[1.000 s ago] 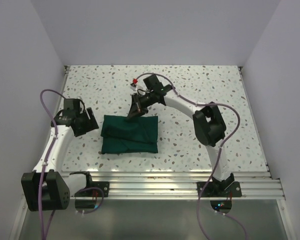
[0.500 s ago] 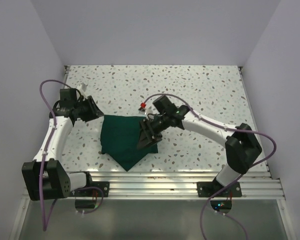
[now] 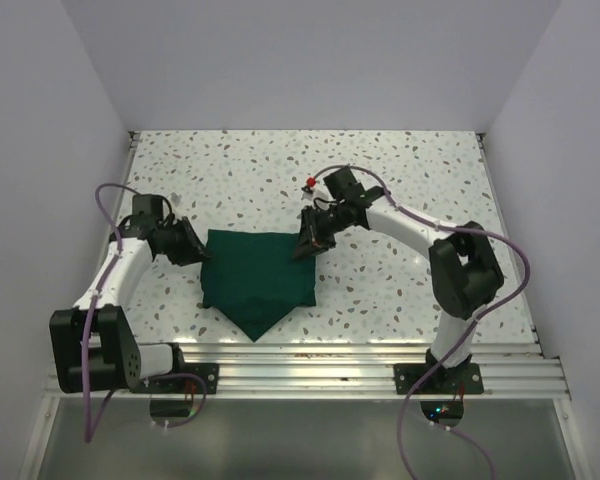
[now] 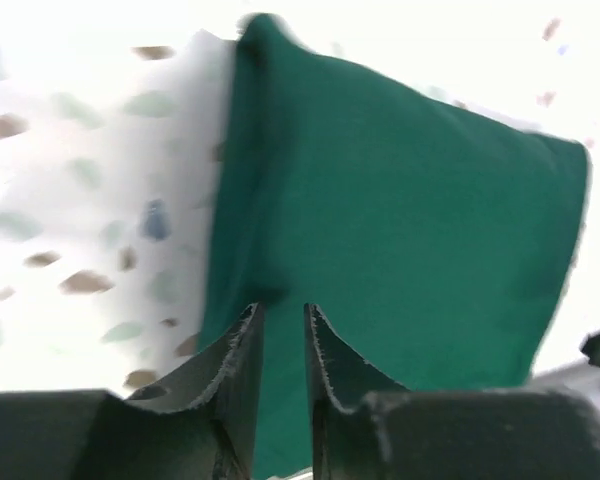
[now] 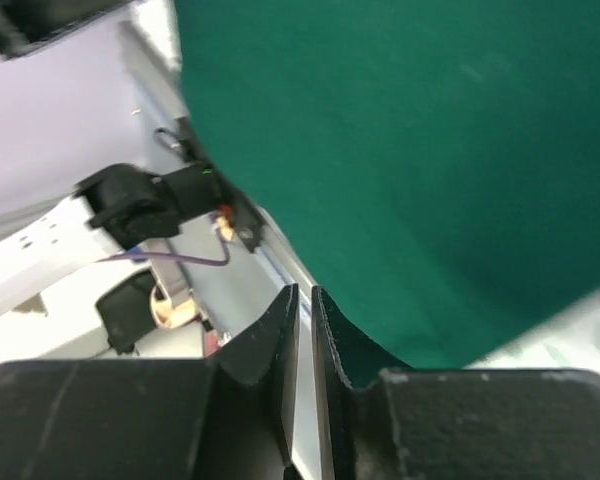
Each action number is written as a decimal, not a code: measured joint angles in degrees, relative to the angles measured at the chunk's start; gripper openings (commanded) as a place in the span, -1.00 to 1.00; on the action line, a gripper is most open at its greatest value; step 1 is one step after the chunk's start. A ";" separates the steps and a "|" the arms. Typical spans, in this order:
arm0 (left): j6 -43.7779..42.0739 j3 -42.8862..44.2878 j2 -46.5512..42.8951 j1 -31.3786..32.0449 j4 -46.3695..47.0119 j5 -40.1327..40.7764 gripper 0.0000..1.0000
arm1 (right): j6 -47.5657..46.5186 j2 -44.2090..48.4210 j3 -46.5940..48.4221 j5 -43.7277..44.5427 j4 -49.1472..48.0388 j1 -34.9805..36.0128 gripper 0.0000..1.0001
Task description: Prepare the surgical pack
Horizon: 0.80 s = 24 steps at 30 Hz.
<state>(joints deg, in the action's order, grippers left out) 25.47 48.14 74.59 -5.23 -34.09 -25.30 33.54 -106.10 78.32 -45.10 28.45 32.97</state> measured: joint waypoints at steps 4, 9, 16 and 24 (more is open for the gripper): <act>2.45 0.02 -3.78 0.00 -3.23 10.78 -0.24 | -1.66 5.09 -4.37 8.00 5.03 -1.81 -0.52; 6.67 0.37 -3.26 0.00 -5.92 18.91 -0.28 | -2.95 12.37 -10.45 17.55 9.25 -3.85 -0.47; 11.02 -3.91 7.67 0.46 -5.40 16.35 -0.79 | -1.70 9.01 -16.11 19.93 9.07 -3.45 -0.49; 13.86 -4.11 10.14 10.03 -3.98 12.96 -0.87 | 1.95 -3.78 -9.53 14.53 4.13 -3.34 -0.47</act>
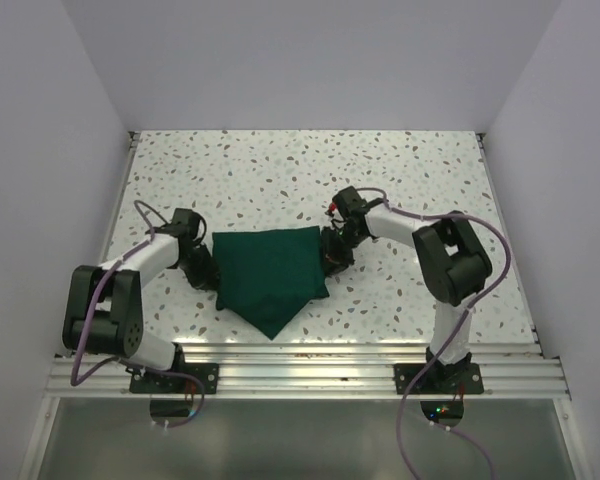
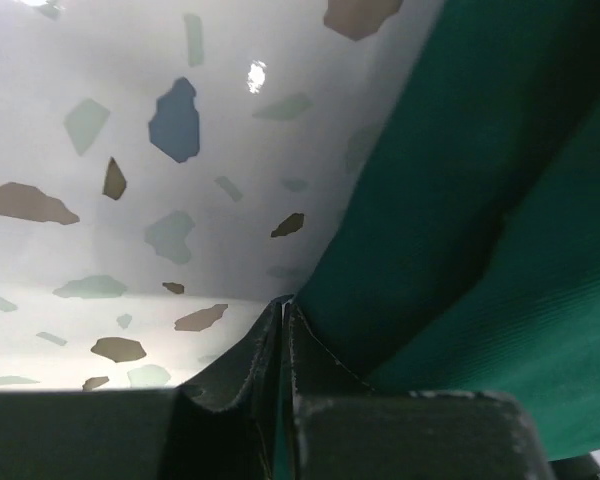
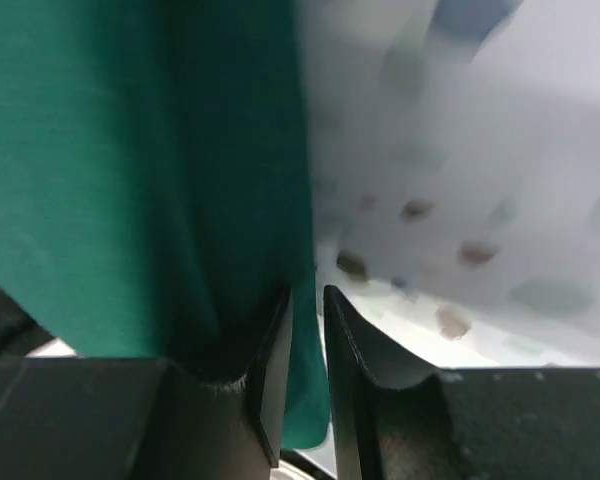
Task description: Prepare the surgical pack
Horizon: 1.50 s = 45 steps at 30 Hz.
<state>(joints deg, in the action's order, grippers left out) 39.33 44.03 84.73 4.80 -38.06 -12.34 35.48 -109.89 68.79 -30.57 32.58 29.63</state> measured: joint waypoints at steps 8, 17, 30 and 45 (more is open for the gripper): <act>5.92 -0.24 1.88 9.31 -0.76 0.17 -0.67 | -1.18 -17.07 27.61 3.85 6.80 -4.70 -0.36; 10.69 -4.37 -9.11 12.98 -1.88 -5.29 0.11 | -7.28 -25.90 50.38 5.60 16.61 -11.47 0.32; 1.70 9.79 -22.58 19.98 -10.43 3.10 0.26 | -11.50 7.80 8.22 5.66 13.38 -16.15 0.98; -18.93 38.34 15.82 44.70 -6.58 24.68 0.29 | -8.44 31.87 -14.58 0.81 7.43 -15.87 0.97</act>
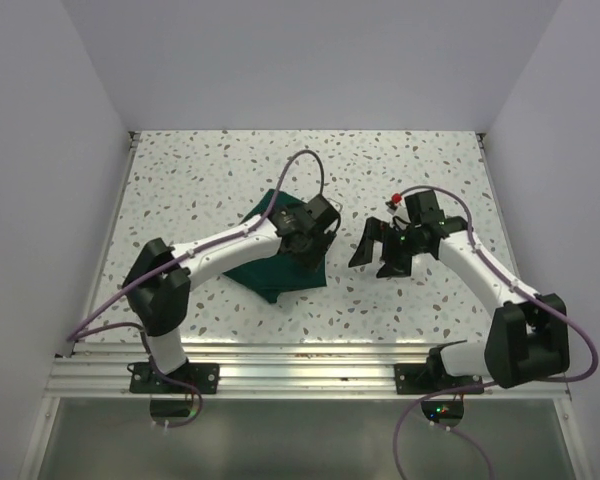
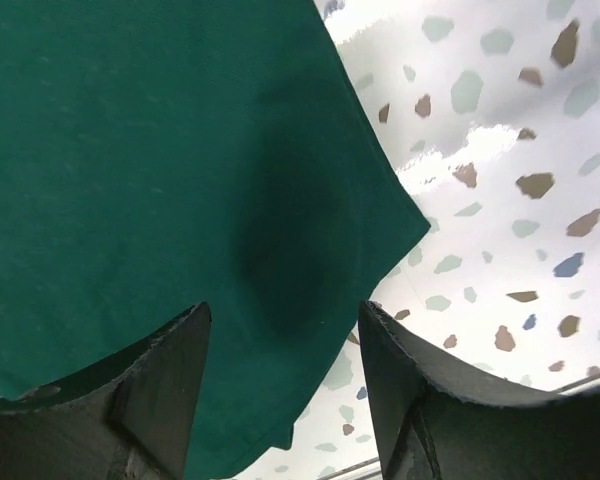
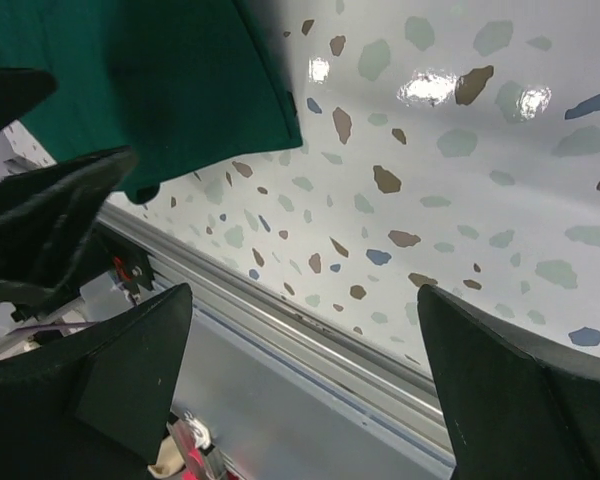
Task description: Prepare the surgical pack
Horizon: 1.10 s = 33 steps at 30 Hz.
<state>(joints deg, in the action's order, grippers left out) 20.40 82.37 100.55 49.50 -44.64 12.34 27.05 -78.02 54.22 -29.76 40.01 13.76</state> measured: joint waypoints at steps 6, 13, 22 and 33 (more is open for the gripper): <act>-0.35 0.46 3.69 4.57 -2.78 5.53 0.26 | 2.10 5.09 -5.42 -1.27 -2.10 0.00 0.97; -0.02 -3.37 4.13 5.29 -3.15 9.77 0.05 | 3.72 5.33 -7.48 -2.60 -3.98 1.33 0.97; -0.17 -4.72 4.92 5.27 -2.64 11.23 -0.73 | 6.38 4.37 -8.13 -2.73 -8.33 6.56 0.81; -0.50 -4.70 4.24 4.15 -3.23 10.95 -1.00 | 14.99 -3.43 -9.01 -5.86 -18.71 11.17 0.01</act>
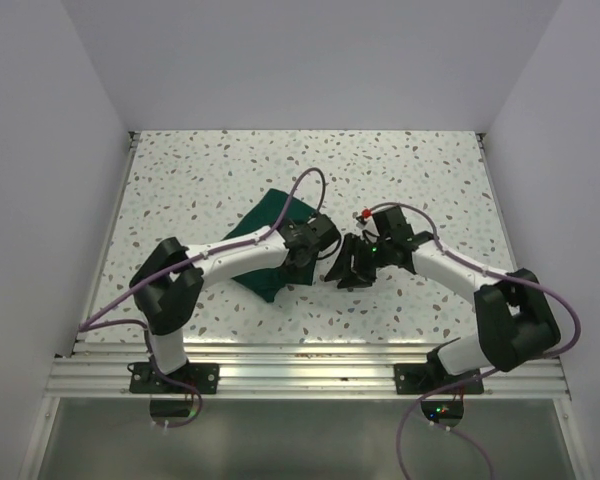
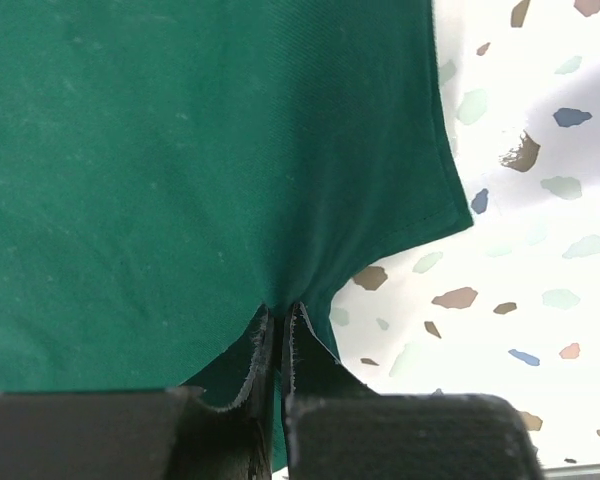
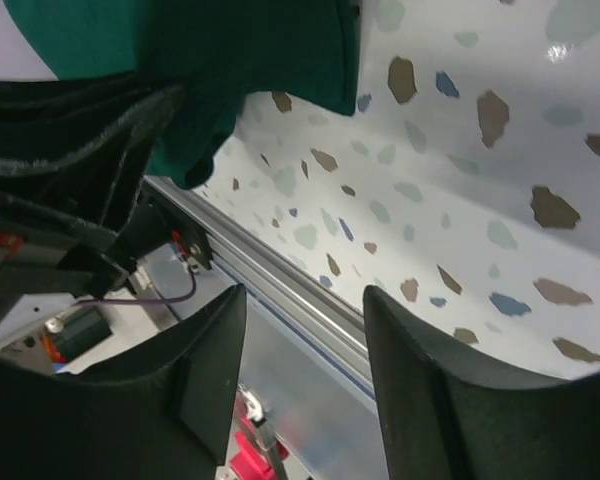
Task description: Prepare the surgical pack
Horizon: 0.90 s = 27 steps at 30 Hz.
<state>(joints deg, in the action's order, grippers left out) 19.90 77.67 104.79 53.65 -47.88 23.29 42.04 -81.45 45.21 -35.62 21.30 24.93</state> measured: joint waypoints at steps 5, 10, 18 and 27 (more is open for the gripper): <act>-0.22 0.39 -1.92 -0.79 -1.31 -0.11 -1.00 | 5.01 -5.33 1.14 -2.60 -6.25 0.39 -0.22; -1.36 2.64 -3.91 -1.55 -3.10 -0.24 -1.00 | 8.44 -9.35 4.46 -3.80 -9.79 0.96 -0.26; -1.75 3.23 -4.04 -2.27 -3.52 -1.22 -1.00 | 15.10 -12.76 6.62 -4.50 -17.88 2.67 -0.80; -3.50 3.23 -5.73 -2.34 -3.43 -3.17 -1.00 | 24.55 -18.99 8.20 -2.01 -29.33 6.45 -1.00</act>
<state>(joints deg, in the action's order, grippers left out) 16.40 80.90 99.07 51.31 -51.31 20.12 66.59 -100.44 53.41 -37.63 -8.03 31.38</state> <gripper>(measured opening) 0.029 0.010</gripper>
